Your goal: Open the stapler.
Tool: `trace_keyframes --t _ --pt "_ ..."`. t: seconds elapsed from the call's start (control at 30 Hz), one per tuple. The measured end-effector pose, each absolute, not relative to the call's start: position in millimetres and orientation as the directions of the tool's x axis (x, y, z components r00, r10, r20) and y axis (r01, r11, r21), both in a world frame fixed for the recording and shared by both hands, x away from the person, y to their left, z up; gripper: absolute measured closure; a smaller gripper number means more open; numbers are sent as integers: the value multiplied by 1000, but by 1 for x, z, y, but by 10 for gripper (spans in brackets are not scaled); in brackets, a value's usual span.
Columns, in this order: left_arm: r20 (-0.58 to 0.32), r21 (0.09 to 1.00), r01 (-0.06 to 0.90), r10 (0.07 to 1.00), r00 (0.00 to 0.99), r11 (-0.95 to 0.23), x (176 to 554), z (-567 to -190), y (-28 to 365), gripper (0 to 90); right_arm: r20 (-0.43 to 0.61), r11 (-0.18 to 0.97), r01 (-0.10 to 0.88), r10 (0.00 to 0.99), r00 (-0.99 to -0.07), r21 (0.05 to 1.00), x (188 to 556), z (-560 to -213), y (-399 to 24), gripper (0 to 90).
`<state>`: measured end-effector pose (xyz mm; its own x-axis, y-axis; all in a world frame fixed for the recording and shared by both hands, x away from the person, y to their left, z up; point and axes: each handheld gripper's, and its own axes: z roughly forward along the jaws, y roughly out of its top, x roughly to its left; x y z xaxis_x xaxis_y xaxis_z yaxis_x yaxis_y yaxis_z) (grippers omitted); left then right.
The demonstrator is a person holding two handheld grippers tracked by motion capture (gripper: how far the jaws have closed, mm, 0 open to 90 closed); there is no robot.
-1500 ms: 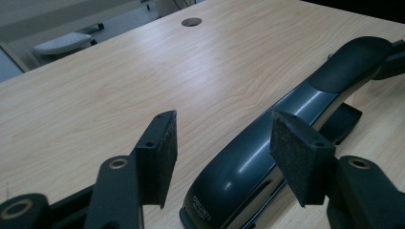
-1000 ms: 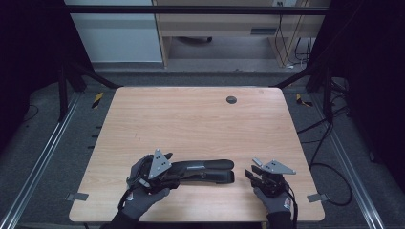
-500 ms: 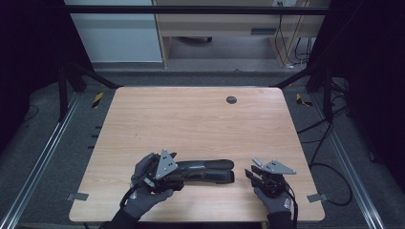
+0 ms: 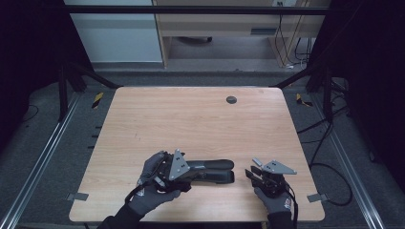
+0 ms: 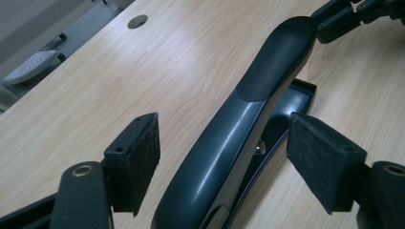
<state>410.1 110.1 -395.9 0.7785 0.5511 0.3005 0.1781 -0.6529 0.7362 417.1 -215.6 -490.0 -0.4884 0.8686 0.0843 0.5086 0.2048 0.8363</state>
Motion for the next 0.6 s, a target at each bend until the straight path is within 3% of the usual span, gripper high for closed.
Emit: trace_keyframes --t 0.6 --pt "391 681 123 501 772 -722 404 -402 86 280 86 205 512 869 -488 834 417 -492 -216 695"
